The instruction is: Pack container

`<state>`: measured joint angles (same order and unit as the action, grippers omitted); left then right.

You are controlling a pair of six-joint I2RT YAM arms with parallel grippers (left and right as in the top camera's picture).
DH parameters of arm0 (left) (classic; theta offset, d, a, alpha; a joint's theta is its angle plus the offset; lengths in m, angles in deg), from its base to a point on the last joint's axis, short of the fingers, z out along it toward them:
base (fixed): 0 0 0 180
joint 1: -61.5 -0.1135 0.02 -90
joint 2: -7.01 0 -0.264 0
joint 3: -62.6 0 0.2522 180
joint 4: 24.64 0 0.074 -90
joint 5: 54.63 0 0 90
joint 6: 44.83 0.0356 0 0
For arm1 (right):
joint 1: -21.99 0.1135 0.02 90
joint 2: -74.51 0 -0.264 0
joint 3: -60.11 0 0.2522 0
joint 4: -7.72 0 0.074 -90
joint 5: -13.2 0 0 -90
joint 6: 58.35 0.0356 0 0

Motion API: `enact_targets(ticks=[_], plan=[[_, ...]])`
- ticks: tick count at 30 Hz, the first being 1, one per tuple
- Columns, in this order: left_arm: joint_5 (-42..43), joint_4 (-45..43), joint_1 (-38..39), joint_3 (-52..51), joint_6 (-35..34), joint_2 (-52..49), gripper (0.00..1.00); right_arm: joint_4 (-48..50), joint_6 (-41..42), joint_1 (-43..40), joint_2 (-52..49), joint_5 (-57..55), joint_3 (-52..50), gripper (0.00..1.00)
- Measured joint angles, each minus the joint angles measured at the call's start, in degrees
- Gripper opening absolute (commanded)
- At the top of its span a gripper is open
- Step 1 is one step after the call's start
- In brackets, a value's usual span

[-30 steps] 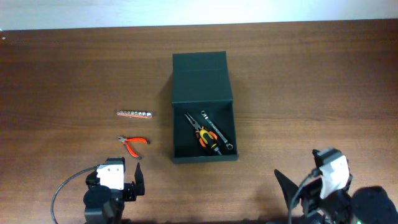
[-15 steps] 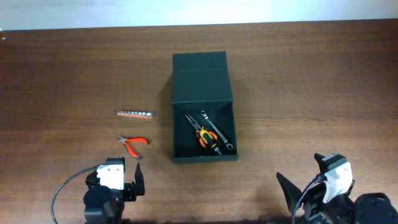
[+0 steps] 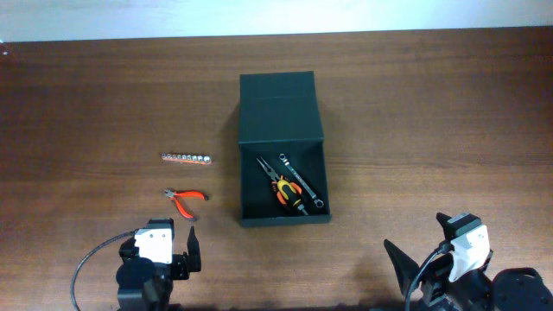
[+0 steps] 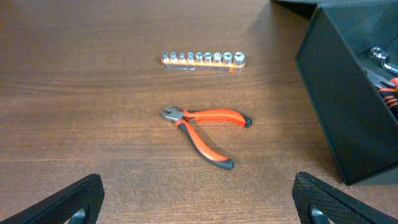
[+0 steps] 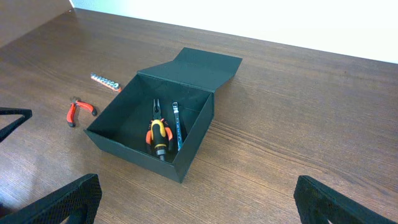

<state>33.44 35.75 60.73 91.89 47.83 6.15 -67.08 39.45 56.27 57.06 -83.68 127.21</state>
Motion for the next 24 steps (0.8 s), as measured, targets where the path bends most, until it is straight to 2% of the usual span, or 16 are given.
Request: enact_targets(ticks=[4, 8, 24], plan=[[0.0, 0.66, 0.0, 0.15, 0.13, -3.41, 0.99, -0.02, -0.02, 0.0, 0.0, 0.0, 0.0, 0.99], [0.09, 1.03, 0.0, 3.45, 0.2, -12.48, 0.99, -0.02, -0.02, 0.0, 0.0, 0.0, -0.04, 0.99], [7.8, -0.76, 2.27, 39.52, -0.09, -50.34, 0.99, 0.02, -0.04, 0.0, 0.0, 0.0, -0.15, 0.99]])
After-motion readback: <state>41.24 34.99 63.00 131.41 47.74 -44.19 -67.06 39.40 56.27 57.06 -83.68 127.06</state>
